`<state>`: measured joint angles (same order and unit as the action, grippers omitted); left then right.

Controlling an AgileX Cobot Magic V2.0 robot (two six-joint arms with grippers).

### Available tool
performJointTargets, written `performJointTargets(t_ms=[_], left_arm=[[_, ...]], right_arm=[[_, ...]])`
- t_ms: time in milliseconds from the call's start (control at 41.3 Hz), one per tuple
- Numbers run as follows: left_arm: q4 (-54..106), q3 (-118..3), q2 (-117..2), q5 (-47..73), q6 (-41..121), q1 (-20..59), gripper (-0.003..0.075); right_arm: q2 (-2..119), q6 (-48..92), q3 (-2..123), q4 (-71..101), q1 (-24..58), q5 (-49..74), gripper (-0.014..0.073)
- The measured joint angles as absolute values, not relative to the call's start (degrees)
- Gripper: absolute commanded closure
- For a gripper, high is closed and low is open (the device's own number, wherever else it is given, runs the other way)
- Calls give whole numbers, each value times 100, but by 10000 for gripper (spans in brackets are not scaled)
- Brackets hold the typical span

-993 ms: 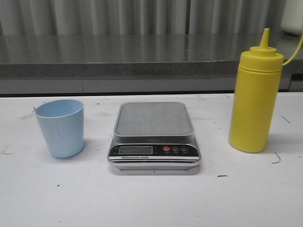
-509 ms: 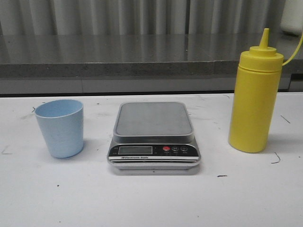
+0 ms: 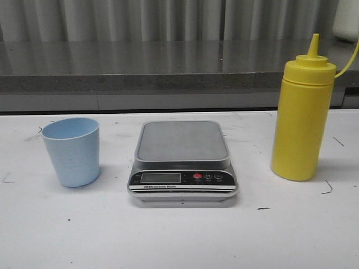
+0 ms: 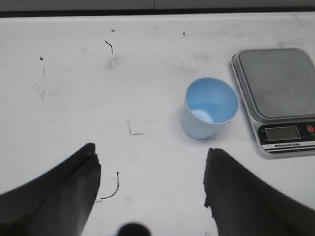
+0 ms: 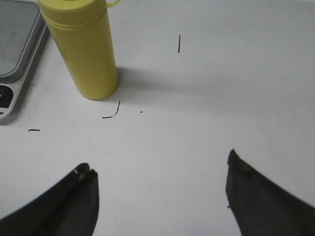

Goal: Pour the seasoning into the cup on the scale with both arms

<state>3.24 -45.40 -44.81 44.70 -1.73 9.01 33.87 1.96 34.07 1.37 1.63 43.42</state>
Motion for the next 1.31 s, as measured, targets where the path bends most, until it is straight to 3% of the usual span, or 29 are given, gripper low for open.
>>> performJointTargets(t_ms=[605,1017,1138,1308], left_arm=[[236,-6474,-8635,4435,-151,1491,283],[421,-7180,-10087,4596,-151,1491,288],[427,-7215,-10219,4596,-151,1491,348],[435,-7215,-10280,4557,-151,1491,498]], right_arm=[[3387,199,3407,137,163,4342,34],[3387,199,3407,137,163,4342,34],[3387,199,3407,137,163,4342,34],[3387,199,3407,137,163,4342,34]])
